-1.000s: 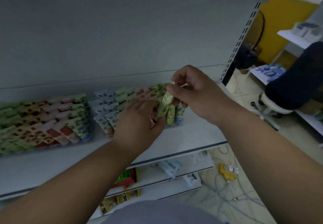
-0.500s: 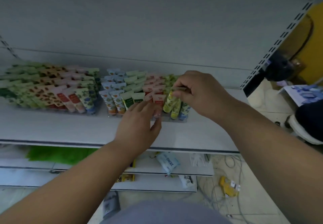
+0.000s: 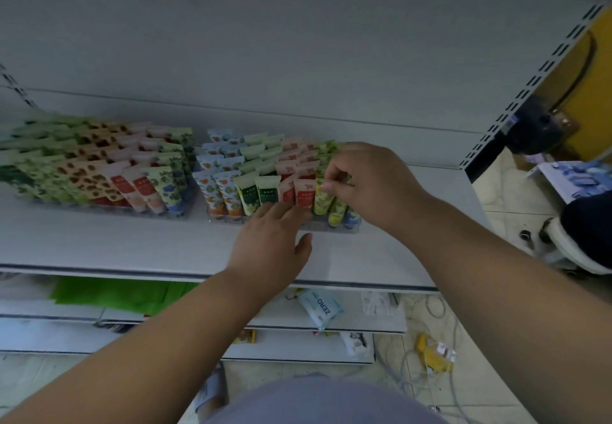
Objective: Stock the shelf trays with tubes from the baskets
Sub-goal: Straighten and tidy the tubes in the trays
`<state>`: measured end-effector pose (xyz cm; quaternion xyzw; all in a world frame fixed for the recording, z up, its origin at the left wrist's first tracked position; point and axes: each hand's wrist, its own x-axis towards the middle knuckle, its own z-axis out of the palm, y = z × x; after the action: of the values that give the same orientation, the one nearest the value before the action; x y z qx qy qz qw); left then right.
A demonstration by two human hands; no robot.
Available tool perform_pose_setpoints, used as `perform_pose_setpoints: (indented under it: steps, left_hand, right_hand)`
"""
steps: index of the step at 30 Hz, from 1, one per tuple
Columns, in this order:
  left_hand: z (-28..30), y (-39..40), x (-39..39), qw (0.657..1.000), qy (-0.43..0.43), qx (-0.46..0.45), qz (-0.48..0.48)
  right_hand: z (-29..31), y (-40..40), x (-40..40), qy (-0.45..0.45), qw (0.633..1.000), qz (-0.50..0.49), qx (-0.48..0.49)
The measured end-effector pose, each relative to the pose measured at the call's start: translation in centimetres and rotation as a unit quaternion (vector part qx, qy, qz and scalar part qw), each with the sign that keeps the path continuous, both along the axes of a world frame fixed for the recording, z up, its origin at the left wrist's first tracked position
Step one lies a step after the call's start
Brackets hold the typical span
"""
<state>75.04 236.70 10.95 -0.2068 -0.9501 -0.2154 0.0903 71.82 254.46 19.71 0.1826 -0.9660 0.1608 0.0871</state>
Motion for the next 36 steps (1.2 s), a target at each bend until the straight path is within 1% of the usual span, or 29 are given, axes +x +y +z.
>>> perform_pose_setpoints:
  steps: [7, 11, 13, 14, 18, 22, 28, 36]
  left_hand:
    - [0.2, 0.0, -0.4, 1.0, -0.001, 0.013, -0.006]
    - [0.1, -0.1, -0.5, 1.0, 0.004, 0.028, -0.011]
    - [0.6, -0.1, -0.8, 0.999, 0.025, 0.038, -0.013]
    - [1.0, -0.1, -0.9, 0.998, 0.042, 0.044, -0.017]
    - [3.0, 0.2, -1.9, 0.992, 0.109, 0.058, -0.019]
    - [4.3, 0.7, -3.7, 0.992, 0.122, 0.028, -0.036]
    - [4.7, 1.8, -5.8, 0.989, 0.11, -0.038, -0.086]
    - [4.6, 2.3, -6.7, 0.989, 0.109, -0.042, -0.092]
  right_hand:
    - [-0.4, 0.6, 0.2, -0.018, 1.0, -0.005, 0.0]
    - [-0.9, 0.3, -0.2, -0.008, 0.999, -0.003, 0.042]
    - [-1.2, 0.2, -0.4, -0.007, 0.998, -0.005, 0.062]
    - [-1.3, 0.3, -0.5, -0.005, 0.998, -0.005, 0.056]
    - [-1.2, 1.8, -0.1, -0.007, 1.0, -0.02, 0.005]
    - [-1.3, 3.2, 0.1, -0.024, 0.999, -0.017, 0.029]
    - [-1.0, 3.0, -0.4, -0.015, 0.999, -0.012, 0.048]
    - [-1.6, 2.8, -0.3, -0.033, 0.999, -0.009, 0.022]
